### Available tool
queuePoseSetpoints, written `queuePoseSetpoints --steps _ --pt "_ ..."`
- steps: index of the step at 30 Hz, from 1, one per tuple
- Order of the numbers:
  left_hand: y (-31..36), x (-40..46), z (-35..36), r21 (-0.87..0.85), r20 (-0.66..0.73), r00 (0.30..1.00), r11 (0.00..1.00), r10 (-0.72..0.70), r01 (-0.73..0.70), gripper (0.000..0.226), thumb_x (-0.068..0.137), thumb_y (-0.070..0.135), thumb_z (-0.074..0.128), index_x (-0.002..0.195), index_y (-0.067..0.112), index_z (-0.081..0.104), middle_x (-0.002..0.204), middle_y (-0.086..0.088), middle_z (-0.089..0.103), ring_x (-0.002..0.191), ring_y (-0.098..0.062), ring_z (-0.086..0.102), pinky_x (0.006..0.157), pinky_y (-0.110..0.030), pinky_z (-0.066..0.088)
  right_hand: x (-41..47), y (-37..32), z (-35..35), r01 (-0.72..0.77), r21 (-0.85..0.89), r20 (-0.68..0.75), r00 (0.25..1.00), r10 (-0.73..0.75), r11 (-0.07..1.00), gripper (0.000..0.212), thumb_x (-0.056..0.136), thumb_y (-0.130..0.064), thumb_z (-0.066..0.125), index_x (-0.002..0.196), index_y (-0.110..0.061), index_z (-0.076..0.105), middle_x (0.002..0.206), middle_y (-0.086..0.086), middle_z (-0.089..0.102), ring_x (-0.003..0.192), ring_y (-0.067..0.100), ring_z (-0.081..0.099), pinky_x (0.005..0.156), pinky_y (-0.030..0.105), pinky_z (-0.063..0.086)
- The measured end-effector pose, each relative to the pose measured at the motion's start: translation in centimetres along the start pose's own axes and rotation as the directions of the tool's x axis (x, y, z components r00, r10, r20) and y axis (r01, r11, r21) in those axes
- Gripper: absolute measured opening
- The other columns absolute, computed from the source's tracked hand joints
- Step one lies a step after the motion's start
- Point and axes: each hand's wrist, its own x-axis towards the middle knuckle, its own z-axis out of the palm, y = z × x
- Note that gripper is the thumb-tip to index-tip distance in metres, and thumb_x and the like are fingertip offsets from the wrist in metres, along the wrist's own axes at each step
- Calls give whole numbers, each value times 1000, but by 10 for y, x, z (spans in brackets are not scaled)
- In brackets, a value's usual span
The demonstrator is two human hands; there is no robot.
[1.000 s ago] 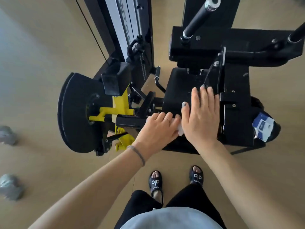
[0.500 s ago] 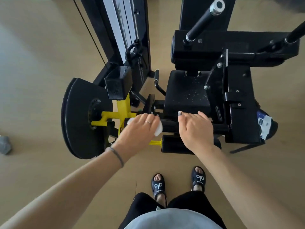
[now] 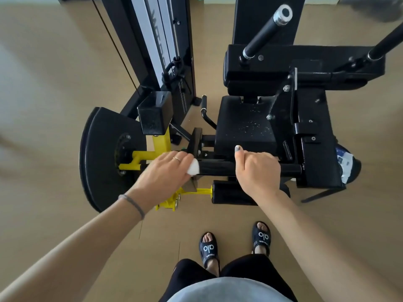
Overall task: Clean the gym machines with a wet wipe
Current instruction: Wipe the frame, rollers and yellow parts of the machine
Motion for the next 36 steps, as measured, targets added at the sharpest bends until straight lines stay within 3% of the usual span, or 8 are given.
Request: queuePoseSetpoints --steps 3,8,12,15,21,26,30,36 --pt "53 30 9 25 -42 998 998 57 -56 49 94 26 60 137 5 48 126 -10 62 112 -28 62 94 -41 53 1 -1 -6 -42 103 65 997 36 994 69 109 -38 20 58 -17 61 48 -5 55 49 17 53 65 32 45" --pt "66 47 6 4 -20 988 988 153 -153 48 97 30 56 137 5 46 123 -10 61 107 -27 63 91 -39 54 6 12 -32 -210 517 105 978 182 830 52 109 -37 23 114 -10 67 107 3 71 101 19 64 81 30 45" --pt "12 20 -4 104 103 980 978 172 -182 48 97 33 55 136 5 49 123 -10 63 108 -27 65 90 -38 57 15 53 -49 -104 499 -143 969 200 860 56 107 -39 21 127 -8 63 118 4 68 113 17 59 95 19 38" --pt "23 28 -4 138 128 979 974 161 -178 52 101 32 28 137 1 50 125 -15 61 111 -32 63 92 -41 55 34 84 -56 -134 467 -235 934 269 874 48 108 -32 26 131 -5 59 122 7 64 115 19 55 96 16 32" --pt "135 107 11 -71 -77 970 969 231 -237 36 98 31 52 122 5 58 103 -7 66 87 -23 66 74 -34 57 74 115 -54 -254 494 -112 930 351 832 52 107 -37 25 142 -7 50 136 7 58 129 18 47 102 21 32" --pt "99 95 4 -124 40 964 959 262 -256 39 97 38 53 128 14 52 113 -1 66 94 -19 67 79 -33 58 78 93 -44 -60 484 -107 986 127 873 46 108 -32 31 136 -6 57 131 7 62 125 18 52 107 24 36" --pt "38 53 -6 -111 123 986 989 109 -96 40 103 43 31 127 21 55 113 6 66 98 -13 67 84 -31 57 70 45 -31 56 540 159 973 -167 840 49 109 -37 22 104 -19 67 101 0 69 101 18 62 96 37 50" --pt "3 21 -15 -130 136 991 991 4 14 35 104 38 40 131 23 55 121 8 65 108 -13 64 95 -31 53 70 -1 -19 -157 534 551 810 -201 831 63 107 -51 14 88 -21 66 82 -3 69 83 13 67 81 43 58"
